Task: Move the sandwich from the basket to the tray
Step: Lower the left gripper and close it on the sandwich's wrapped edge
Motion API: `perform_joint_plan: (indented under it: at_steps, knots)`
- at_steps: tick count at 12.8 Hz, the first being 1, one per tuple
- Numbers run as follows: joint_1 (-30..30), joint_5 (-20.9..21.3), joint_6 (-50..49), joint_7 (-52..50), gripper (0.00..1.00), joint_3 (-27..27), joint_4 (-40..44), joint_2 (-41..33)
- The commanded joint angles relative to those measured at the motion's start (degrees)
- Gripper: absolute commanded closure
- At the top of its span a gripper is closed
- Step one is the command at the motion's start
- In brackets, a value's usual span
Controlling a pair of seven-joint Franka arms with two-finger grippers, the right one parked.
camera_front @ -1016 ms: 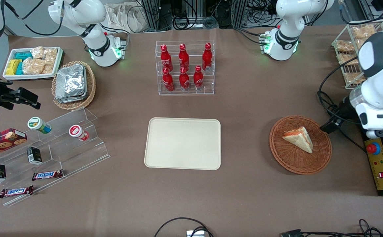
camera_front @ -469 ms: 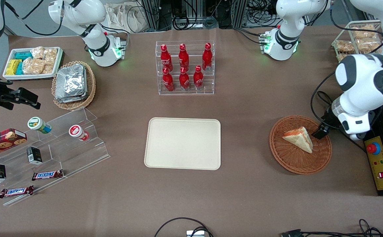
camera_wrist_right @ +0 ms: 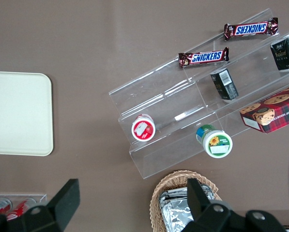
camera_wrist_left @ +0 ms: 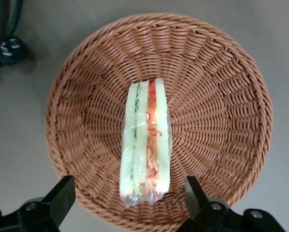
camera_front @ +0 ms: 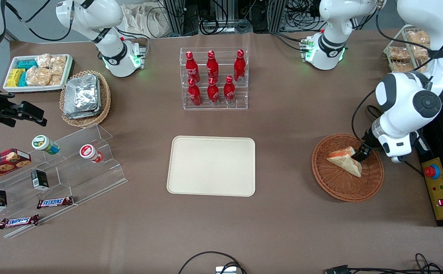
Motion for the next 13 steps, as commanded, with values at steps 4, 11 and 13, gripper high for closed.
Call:
perform_joint_plan:
  at_steps: [4, 11, 13]
  knots:
    - [-0.37, -0.31, 7.81, -2.42, 0.00, -0.01, -0.25, 6.20]
    - [-0.64, -0.13, 9.05, -4.71, 0.75, -0.28, -0.16, 7.35]
    - [-0.64, 0.13, 8.70, -4.36, 1.00, -0.36, -0.07, 7.35]
